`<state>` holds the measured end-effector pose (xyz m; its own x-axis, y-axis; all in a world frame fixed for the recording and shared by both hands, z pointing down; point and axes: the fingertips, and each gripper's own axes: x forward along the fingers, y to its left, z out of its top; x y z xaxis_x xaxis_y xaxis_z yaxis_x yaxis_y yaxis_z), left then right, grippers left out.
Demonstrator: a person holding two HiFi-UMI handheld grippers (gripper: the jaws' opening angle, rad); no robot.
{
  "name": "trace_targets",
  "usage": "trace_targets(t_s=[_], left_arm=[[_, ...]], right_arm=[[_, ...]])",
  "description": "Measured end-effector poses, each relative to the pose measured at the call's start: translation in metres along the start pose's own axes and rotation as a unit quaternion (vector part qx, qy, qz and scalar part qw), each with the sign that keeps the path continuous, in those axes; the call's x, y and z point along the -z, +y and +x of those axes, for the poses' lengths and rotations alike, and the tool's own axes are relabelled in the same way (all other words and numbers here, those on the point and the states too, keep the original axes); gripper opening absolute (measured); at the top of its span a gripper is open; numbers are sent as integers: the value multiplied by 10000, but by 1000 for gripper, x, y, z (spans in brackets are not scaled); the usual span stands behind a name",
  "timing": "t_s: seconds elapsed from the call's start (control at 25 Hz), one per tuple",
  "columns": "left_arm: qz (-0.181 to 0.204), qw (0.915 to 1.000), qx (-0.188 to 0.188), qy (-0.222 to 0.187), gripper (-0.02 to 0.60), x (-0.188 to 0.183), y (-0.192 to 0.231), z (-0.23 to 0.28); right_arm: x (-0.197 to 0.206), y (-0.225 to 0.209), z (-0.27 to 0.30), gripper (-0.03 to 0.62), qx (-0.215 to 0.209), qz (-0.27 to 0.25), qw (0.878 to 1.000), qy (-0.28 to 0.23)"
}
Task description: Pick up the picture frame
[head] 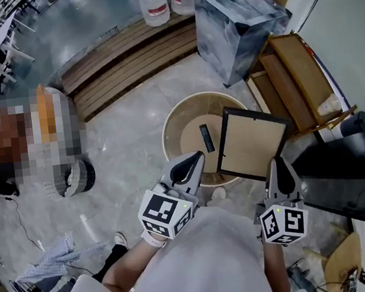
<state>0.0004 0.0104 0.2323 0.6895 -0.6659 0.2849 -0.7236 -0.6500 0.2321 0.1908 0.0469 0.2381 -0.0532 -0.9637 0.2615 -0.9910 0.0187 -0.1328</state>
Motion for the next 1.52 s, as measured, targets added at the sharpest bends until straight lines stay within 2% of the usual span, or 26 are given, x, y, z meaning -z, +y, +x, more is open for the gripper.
trace_targets(t_s=[0.36, 0.52, 1.52], left_arm=[[-63, 9999, -135, 82, -9, 9, 4, -3], [-91, 9998, -185, 65, -9, 10, 4, -3], [-133, 9997, -153, 143, -9, 16, 5, -2]], right_arm=[[5, -2, 5, 38, -1, 137, 9999, -16], [5, -1, 5, 38, 54, 40, 10000, -38], [2, 2, 4, 38, 32, 70, 9999, -79]])
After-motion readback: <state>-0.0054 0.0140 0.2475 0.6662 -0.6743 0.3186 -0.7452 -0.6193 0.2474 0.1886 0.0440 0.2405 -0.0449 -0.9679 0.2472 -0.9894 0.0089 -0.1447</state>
